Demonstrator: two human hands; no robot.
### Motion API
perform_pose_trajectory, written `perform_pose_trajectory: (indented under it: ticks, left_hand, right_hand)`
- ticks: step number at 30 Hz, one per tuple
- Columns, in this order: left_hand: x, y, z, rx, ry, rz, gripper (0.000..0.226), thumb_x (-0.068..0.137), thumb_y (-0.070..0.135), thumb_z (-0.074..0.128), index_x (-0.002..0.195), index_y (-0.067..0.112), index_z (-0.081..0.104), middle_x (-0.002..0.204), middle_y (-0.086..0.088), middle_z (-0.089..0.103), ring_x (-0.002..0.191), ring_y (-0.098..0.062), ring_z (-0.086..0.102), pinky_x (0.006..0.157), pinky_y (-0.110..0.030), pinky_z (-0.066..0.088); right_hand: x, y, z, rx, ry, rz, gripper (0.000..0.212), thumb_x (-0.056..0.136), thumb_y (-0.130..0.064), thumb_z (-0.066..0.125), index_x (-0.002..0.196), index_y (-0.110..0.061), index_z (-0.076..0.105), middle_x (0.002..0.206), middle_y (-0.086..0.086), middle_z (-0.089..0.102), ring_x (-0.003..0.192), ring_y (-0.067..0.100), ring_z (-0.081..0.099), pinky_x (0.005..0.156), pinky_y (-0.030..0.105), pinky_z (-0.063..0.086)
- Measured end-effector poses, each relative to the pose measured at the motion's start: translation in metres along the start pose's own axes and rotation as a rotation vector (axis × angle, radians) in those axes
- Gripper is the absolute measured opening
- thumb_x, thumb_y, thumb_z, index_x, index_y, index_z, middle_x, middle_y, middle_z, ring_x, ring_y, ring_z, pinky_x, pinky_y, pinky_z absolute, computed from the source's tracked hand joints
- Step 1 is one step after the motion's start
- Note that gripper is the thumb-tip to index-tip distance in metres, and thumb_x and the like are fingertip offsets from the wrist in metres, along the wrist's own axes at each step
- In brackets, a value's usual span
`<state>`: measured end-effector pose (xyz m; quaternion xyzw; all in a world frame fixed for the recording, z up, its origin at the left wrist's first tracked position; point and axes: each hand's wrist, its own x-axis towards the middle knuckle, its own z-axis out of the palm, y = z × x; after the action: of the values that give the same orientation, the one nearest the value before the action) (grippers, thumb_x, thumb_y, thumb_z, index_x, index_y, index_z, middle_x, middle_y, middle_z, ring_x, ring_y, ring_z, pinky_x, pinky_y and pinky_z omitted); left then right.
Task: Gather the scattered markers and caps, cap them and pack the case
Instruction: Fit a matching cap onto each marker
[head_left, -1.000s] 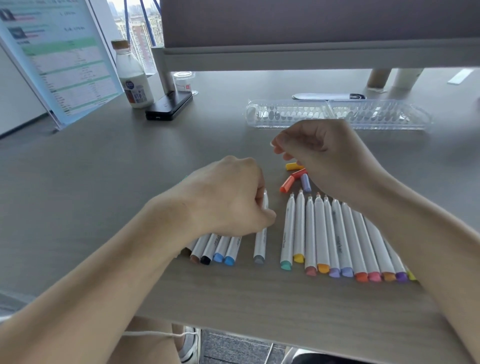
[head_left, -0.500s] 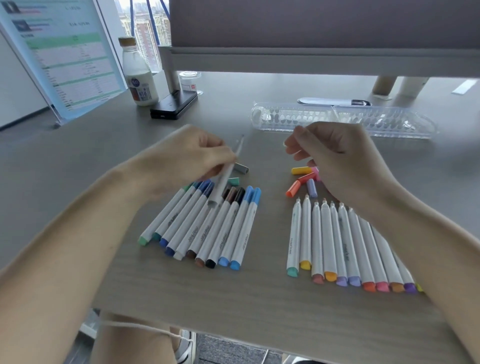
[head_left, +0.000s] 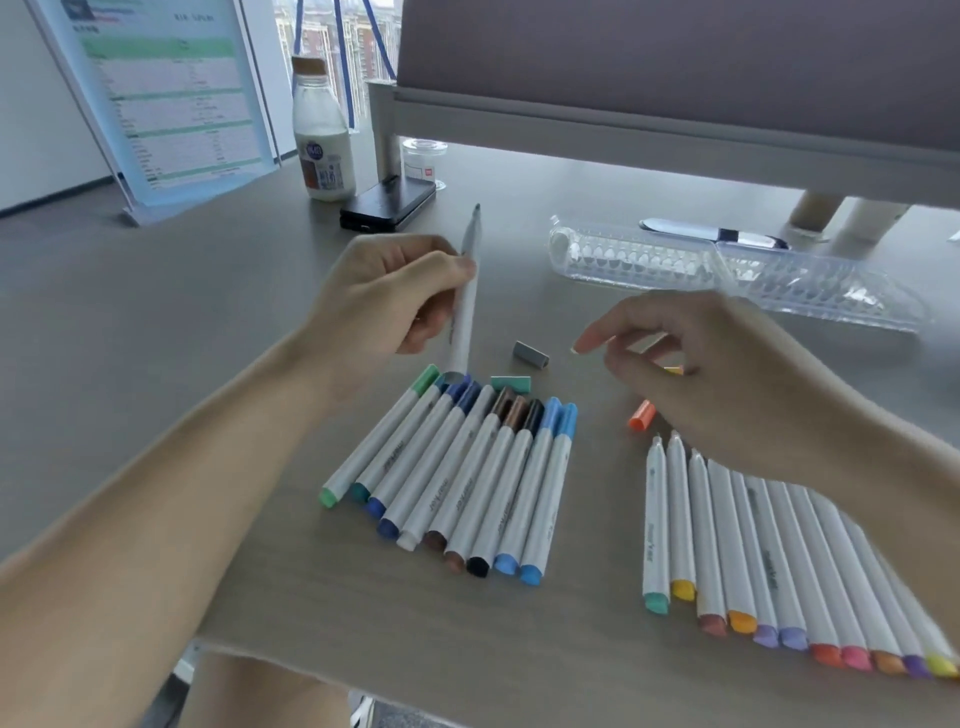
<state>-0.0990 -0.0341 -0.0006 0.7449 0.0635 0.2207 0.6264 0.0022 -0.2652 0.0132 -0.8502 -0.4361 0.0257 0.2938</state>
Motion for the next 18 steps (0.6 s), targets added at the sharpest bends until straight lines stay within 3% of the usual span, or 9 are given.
perform_pose_trajectory:
  ticks: [4,9,13,18]
  left_hand:
    - [-0.003,-0.001,0.007,0.037,-0.050,-0.008,0.035,0.101,0.011,0.056,0.066,0.012,0.056,0.056,-0.005,0.041,0.051,-0.015,0.030,0.047,-0.026,0.020]
    - [-0.006,-0.002,0.007,0.004,-0.037,0.031,0.033,0.101,0.006,0.055,0.069,0.011,0.062,0.063,-0.014,0.049,0.052,-0.021,0.042,0.047,-0.030,0.031]
    - [-0.004,-0.005,0.007,0.016,-0.028,0.058,0.024,0.101,0.003,0.054,0.079,0.005,0.064,0.071,-0.015,0.061,0.062,-0.023,0.060,0.059,-0.032,0.053]
    - [-0.005,-0.007,0.006,0.021,-0.075,0.034,0.023,0.104,0.007,0.054,0.086,0.006,0.067,0.081,-0.015,0.075,0.077,-0.035,0.073,0.072,-0.037,0.060]
  right_hand:
    - [0.042,-0.006,0.004,-0.204,-0.139,-0.111,0.043,0.103,-0.007,0.047,0.113,-0.043,0.070,0.123,-0.017,0.061,0.105,0.002,0.059,0.084,0.014,0.045]
    - [0.067,0.002,0.019,-0.339,-0.336,-0.243,0.049,0.096,0.004,0.055,0.118,-0.037,0.070,0.136,-0.018,0.059,0.118,0.005,0.056,0.102,0.026,0.045]
    - [0.067,0.017,0.021,-0.379,-0.282,-0.293,0.037,0.094,-0.007,0.067,0.113,-0.037,0.072,0.113,-0.017,0.068,0.101,0.008,0.064,0.093,0.036,0.054]
    - [0.056,0.024,0.015,-0.422,-0.208,-0.294,0.015,0.090,-0.028,0.075,0.104,-0.031,0.073,0.098,-0.014,0.060,0.085,0.007,0.062,0.079,0.034,0.054]
